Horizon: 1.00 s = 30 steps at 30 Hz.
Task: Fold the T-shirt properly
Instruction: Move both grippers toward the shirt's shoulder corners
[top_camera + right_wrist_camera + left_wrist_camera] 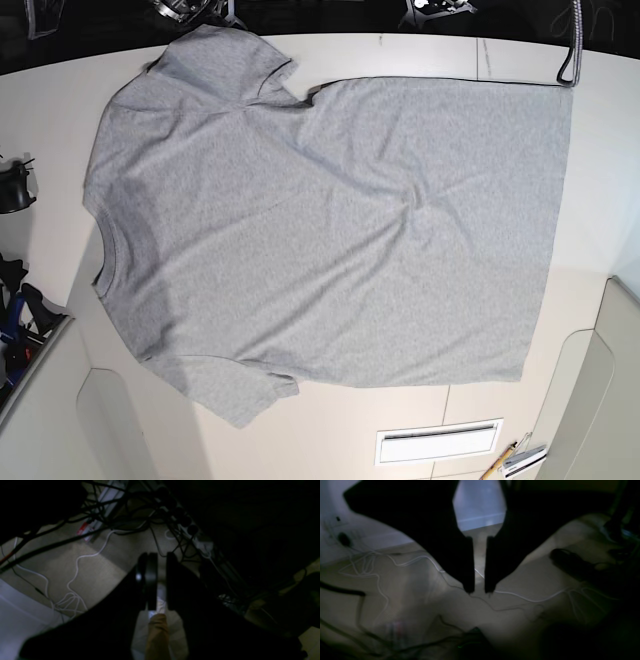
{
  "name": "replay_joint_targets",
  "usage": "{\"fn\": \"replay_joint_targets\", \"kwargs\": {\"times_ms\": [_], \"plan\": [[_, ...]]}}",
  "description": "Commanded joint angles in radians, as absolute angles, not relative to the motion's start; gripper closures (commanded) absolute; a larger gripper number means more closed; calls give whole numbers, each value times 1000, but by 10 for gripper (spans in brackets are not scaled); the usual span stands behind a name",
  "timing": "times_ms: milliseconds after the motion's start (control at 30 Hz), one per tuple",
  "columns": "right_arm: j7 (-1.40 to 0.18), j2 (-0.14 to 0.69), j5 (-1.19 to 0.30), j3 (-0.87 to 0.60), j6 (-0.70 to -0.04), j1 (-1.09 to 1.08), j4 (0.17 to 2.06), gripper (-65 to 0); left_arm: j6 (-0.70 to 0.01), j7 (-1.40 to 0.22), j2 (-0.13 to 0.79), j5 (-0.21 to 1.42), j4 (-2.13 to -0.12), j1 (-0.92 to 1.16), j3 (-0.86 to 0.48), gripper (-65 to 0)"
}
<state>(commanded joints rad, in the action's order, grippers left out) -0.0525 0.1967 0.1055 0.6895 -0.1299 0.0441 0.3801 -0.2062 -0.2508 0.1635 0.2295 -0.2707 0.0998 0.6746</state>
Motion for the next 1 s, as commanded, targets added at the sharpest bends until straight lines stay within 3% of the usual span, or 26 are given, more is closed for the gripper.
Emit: {"fn": "replay_joint_targets", "kwargs": {"times_ms": [400, 500, 733, 1000], "plan": [[-66, 319, 104, 690, -140, 186, 614, -53, -206, -260, 289, 281, -506, 272, 640, -89], [-122, 376, 73, 689, -143, 247, 712, -53, -207, -285, 314, 281, -576, 324, 520, -89], [-166, 543, 51, 689, -142, 406, 991, -53, -304, -353, 344, 276, -813, 485, 202, -86], [-236, 707, 19, 688, -141, 530, 1285, -53, -303, -372, 386, 278, -1124, 728, 39, -86]]}}
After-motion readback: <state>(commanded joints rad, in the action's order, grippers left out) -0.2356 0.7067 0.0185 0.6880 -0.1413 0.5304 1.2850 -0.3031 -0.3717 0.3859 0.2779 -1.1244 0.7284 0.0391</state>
